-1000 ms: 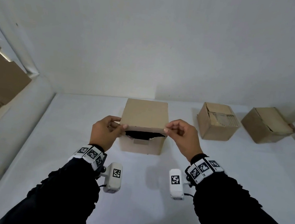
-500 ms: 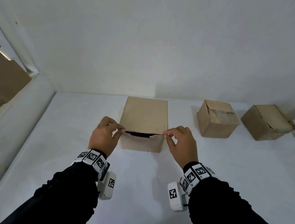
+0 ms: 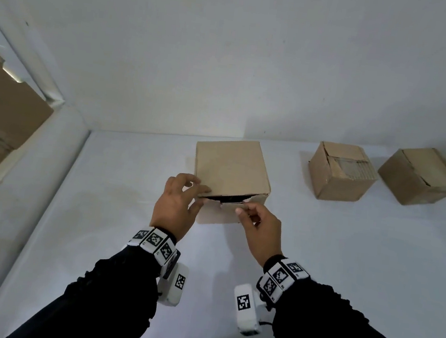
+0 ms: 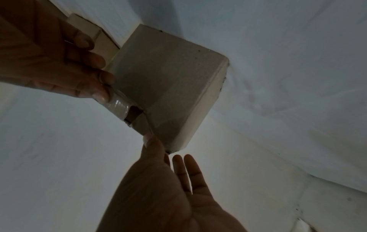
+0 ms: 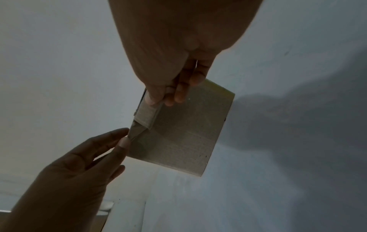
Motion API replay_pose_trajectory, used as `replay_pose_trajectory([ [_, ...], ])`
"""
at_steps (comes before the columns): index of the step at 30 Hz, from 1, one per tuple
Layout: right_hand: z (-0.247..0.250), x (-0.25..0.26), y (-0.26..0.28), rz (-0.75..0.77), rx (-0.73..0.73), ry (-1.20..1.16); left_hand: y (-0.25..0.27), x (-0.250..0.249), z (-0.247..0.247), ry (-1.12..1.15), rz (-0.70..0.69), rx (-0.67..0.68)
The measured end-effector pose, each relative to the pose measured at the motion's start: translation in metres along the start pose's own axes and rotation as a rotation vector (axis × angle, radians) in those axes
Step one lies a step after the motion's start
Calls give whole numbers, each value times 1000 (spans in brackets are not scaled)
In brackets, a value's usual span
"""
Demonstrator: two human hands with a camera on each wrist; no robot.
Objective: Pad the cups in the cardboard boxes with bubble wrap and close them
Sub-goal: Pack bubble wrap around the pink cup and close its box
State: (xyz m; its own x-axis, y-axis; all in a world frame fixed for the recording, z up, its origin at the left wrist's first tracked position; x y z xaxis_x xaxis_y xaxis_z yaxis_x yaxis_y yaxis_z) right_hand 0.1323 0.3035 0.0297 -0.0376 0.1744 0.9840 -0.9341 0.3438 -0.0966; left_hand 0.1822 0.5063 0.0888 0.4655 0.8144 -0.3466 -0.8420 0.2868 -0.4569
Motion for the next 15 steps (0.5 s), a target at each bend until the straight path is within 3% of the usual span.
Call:
replay_pose_trajectory([
  [7, 0, -7, -4, -180, -208, -170, -2, -2, -4, 14, -67, 17],
  [15, -9, -1, 3, -214, -365, -272, -6, -3, -3, -31, -102, 36],
])
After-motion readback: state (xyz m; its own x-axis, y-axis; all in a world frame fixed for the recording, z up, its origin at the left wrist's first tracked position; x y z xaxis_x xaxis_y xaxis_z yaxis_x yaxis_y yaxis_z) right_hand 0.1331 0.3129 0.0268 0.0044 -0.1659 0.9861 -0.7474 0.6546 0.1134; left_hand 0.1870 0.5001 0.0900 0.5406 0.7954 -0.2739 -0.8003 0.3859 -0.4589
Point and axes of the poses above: each hand's wrist, its own y-axis away from the middle knuckle, its own z-axis out of the back of the hand, x = y × z, the point moved 8 cm from there along -y, towards the middle knuckle, and after that the axes turned 9 degrees about -y, right-handed, at the moved point
